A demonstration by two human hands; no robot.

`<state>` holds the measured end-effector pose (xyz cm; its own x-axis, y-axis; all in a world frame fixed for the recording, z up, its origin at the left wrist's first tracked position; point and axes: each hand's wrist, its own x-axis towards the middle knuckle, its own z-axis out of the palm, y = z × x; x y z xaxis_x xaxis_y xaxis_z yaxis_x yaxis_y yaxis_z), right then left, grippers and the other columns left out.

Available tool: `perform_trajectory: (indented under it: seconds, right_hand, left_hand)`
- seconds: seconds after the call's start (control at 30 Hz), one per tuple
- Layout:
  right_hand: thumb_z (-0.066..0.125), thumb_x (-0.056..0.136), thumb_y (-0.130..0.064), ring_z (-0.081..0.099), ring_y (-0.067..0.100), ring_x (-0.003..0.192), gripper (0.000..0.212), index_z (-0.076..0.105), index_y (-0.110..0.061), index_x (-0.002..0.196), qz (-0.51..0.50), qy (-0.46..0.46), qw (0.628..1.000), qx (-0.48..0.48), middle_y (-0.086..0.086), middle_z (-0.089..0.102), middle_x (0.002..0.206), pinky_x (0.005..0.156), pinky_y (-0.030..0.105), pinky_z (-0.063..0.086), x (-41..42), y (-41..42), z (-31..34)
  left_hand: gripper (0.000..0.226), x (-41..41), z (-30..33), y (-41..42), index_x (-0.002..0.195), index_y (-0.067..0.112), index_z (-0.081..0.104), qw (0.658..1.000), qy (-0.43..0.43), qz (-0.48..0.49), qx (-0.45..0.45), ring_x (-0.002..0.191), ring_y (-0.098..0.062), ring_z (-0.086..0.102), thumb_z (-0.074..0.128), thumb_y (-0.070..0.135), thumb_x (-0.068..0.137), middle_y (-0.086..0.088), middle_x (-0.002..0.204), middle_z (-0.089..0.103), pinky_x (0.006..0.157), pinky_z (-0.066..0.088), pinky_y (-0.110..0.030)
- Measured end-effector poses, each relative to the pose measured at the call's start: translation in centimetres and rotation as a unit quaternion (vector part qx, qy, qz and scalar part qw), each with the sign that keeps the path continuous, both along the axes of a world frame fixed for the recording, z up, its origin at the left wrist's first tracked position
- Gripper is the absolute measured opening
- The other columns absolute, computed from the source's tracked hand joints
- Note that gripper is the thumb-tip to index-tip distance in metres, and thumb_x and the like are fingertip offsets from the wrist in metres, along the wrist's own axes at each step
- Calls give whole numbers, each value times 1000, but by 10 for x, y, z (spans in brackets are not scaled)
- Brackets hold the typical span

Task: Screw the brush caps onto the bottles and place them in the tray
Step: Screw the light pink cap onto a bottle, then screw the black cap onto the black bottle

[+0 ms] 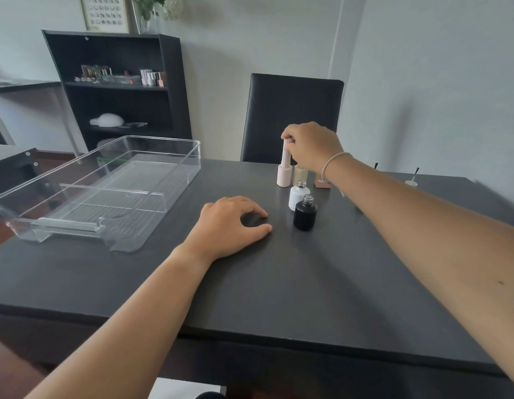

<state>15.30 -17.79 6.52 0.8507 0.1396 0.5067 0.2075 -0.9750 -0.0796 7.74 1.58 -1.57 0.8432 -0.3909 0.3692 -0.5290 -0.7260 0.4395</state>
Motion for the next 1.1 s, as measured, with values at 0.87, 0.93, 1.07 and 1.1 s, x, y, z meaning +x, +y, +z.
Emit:
perform_trajectory:
  seconds: [0.87, 0.93, 1.07, 1.1]
  right_hand:
    - [54, 87, -21, 52, 6, 95, 16, 64, -18, 99, -65, -156, 915, 366, -10, 59, 96, 76, 13, 32, -108, -91, -57]
    - [55, 87, -24, 51, 7, 98, 19, 61, -20, 104, -88, -137, 909, 383, -10, 58, 100, 73, 13, 30, -104, -98, -59]
    - [58, 86, -27, 51, 15, 110, 34, 55, -19, 118, -101, -84, 911, 391, -2, 59, 116, 83, 20, 31, -94, -104, -68]
    - [58, 85, -28, 50, 17, 112, 38, 53, -18, 122, -104, -71, 911, 393, -1, 58, 120, 85, 22, 32, -91, -104, -69]
  left_hand:
    - [24, -10, 6, -15, 96, 39, 62, 992, 26, -12, -125, 86, -6, 58, 68, 43, 73, 19, 91, 62, 71, 40, -10]
    - [34, -13, 7, -26, 104, 38, 60, 991, 32, -17, -132, 84, -6, 58, 69, 47, 72, 18, 94, 60, 71, 41, -13]
    - [56, -15, 9, -45, 118, 32, 54, 991, 53, -8, -123, 81, -3, 56, 68, 54, 69, 14, 101, 57, 68, 39, -11]
    - [58, -15, 8, -49, 120, 31, 53, 991, 57, -5, -119, 81, -3, 56, 68, 54, 68, 13, 102, 57, 67, 37, -10]
